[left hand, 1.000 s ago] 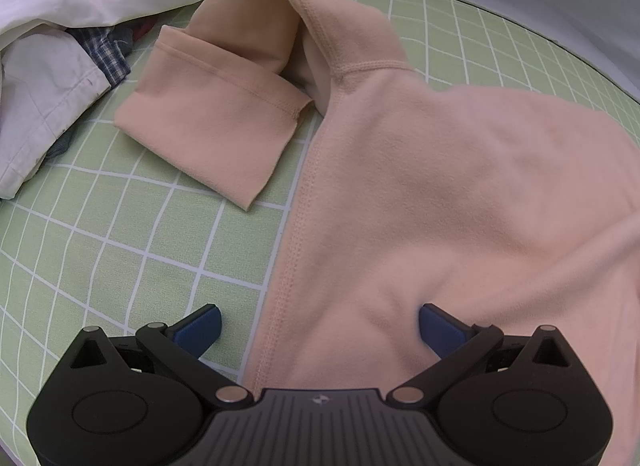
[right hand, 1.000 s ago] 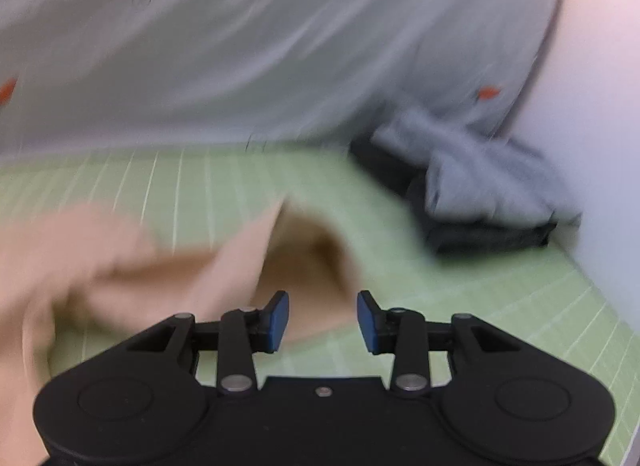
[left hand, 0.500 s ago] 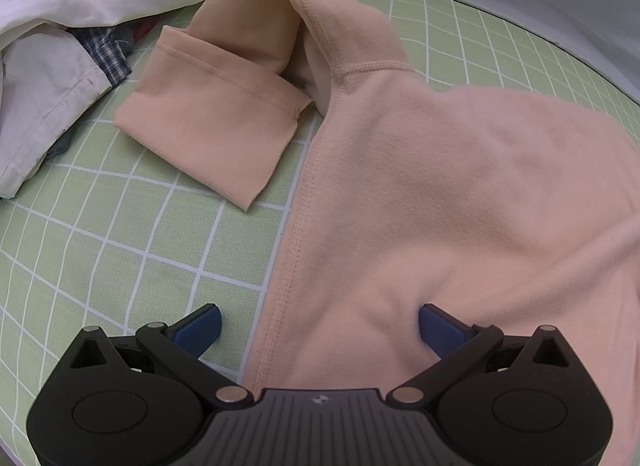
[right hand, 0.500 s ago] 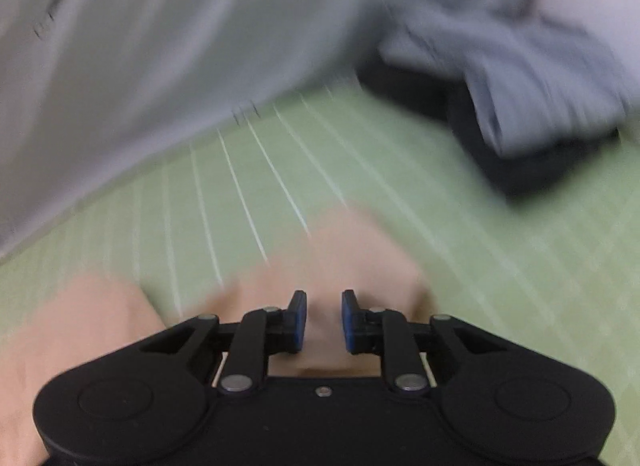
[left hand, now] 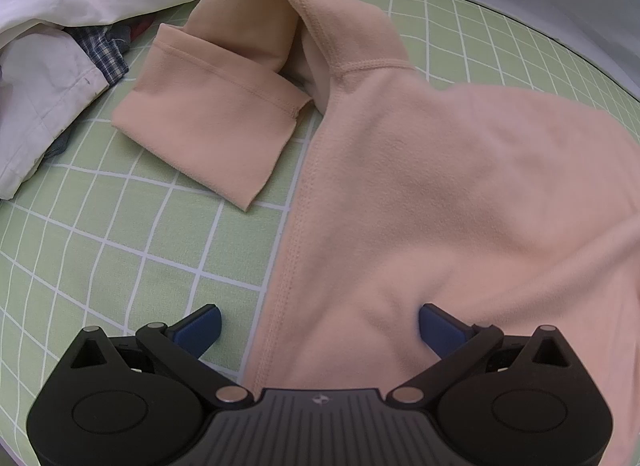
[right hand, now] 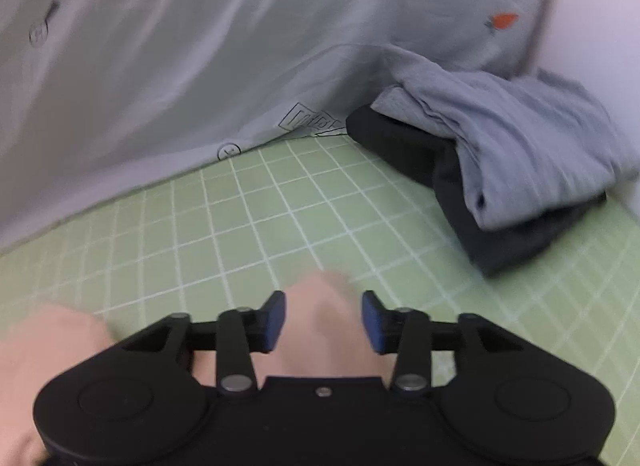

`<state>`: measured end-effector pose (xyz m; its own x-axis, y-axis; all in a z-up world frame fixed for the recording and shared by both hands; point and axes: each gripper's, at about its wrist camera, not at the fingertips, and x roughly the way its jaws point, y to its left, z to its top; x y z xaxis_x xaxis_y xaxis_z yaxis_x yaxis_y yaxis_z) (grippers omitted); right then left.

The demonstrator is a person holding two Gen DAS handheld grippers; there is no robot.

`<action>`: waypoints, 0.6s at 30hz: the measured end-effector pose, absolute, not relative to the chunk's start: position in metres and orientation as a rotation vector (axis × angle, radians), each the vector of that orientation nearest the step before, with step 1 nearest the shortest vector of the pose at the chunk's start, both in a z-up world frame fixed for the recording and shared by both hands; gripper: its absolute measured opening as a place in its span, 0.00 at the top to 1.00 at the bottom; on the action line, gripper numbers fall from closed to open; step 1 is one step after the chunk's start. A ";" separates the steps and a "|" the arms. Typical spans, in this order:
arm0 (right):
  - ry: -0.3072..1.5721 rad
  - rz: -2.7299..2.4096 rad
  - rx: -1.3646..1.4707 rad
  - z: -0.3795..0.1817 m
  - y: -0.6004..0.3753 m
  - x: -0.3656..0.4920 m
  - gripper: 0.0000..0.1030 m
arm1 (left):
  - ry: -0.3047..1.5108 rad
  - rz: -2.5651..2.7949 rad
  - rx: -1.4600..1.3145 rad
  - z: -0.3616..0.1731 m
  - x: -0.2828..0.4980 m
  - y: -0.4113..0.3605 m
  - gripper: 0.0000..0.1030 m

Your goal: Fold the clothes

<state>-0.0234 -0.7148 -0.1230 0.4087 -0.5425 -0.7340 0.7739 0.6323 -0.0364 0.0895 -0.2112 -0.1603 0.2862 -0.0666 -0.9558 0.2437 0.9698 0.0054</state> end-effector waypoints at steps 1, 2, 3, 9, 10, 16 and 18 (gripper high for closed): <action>0.809 -0.857 0.313 -0.127 -0.719 -0.018 0.56 | 1.265 -0.208 0.161 -0.160 0.089 -0.211 0.00; 0.835 -0.866 0.307 -0.131 -0.724 -0.016 0.54 | 1.265 -0.207 0.160 -0.160 0.089 -0.212 0.00; 0.860 -0.867 0.319 -0.136 -0.729 -0.015 0.53 | 1.265 -0.207 0.160 -0.160 0.089 -0.212 0.00; 0.838 -0.804 0.397 -0.133 -0.734 -0.032 0.92 | 1.264 -0.198 0.153 -0.159 0.085 -0.214 0.00; 0.812 -0.807 0.380 -0.127 -0.731 -0.037 0.93 | 1.264 -0.196 0.152 -0.159 0.084 -0.213 0.00; 0.446 -0.848 0.205 -0.055 -0.670 -0.099 0.91 | 1.273 -0.162 0.142 -0.155 0.077 -0.214 0.00; 0.441 -0.853 0.162 -0.056 -0.644 -0.120 0.90 | 1.268 -0.169 0.154 -0.153 0.069 -0.216 0.00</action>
